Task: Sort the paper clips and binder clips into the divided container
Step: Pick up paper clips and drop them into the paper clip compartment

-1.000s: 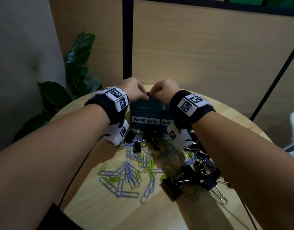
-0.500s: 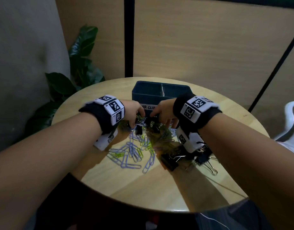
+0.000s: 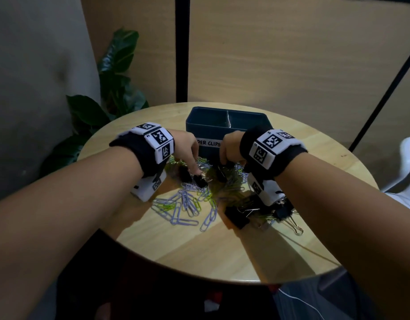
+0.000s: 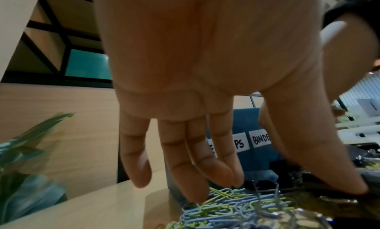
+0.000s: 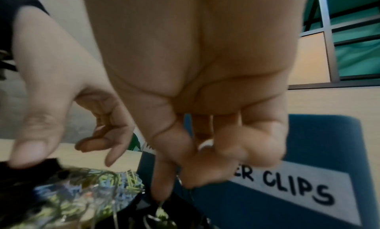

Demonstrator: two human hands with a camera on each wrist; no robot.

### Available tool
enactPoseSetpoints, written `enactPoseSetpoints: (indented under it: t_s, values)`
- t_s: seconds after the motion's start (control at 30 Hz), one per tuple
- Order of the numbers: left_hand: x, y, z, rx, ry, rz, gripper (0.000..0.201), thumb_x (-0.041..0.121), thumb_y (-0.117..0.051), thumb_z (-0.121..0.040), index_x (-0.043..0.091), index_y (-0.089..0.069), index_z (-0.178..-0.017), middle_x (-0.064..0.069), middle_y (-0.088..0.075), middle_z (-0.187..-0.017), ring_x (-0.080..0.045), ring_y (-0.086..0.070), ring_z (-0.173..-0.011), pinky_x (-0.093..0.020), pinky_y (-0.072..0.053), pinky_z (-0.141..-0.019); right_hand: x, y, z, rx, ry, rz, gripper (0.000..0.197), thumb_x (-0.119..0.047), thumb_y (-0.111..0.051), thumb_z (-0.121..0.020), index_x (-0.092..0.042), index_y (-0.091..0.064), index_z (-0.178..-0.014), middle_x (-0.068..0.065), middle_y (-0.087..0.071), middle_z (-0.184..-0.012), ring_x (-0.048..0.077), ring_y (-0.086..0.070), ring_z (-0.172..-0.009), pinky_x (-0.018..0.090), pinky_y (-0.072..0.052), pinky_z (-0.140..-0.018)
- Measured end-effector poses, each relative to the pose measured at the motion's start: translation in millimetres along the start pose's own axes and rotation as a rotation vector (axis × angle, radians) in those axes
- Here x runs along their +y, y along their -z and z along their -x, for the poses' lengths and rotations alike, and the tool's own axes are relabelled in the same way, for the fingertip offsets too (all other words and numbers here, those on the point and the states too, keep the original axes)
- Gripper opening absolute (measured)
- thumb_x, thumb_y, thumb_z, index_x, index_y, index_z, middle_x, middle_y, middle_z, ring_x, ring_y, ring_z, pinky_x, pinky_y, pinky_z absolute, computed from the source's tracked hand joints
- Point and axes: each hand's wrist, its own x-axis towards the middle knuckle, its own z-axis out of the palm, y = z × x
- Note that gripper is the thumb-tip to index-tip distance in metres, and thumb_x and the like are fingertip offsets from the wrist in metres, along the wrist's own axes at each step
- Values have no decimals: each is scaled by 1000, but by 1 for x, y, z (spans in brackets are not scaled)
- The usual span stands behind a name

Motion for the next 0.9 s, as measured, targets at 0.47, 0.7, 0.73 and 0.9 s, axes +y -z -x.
enactPoseSetpoints:
  t_s: [0.47, 0.7, 0.73, 0.9]
  values:
    - [-2, -11, 0, -54, 100, -15, 75, 32, -60, -91, 16, -21, -152, -4, -30, -155, -22, -36, -138, -23, -36, -92, 1, 3, -9, 19, -138, 35, 43, -23, -57, -91, -9, -54, -131, 12, -54, -135, 25, -58, -108, 29, -45, -94]
    - [-3, -8, -1, -100, 82, 242, 43, 4, -49, -94, 16, -51, -135, -11, -56, -118, -23, -53, -94, -32, -51, -72, -19, 4, -21, 105, 6, -93, 40, -20, -47, -94, -10, -53, -133, 10, -55, -133, 25, -56, -115, 30, -44, -97]
    - [-4, -7, 1, -71, 93, 221, 45, -1, -45, -93, 15, -51, -135, -12, -57, -120, -22, -51, -93, -28, -50, -65, -23, 1, -25, 91, 23, -109, 41, -21, -44, -96, -11, -50, -136, 11, -53, -137, 26, -52, -121, 29, -42, -99]
    - [-13, -8, 8, -112, 149, 115, 43, -5, -40, -95, 7, -52, -134, -14, -56, -111, -20, -50, -89, -13, -41, -34, -33, -10, -26, -65, 107, -147, 41, -14, -41, -99, -13, -46, -139, 9, -46, -143, 25, -44, -131, 29, -35, -105]
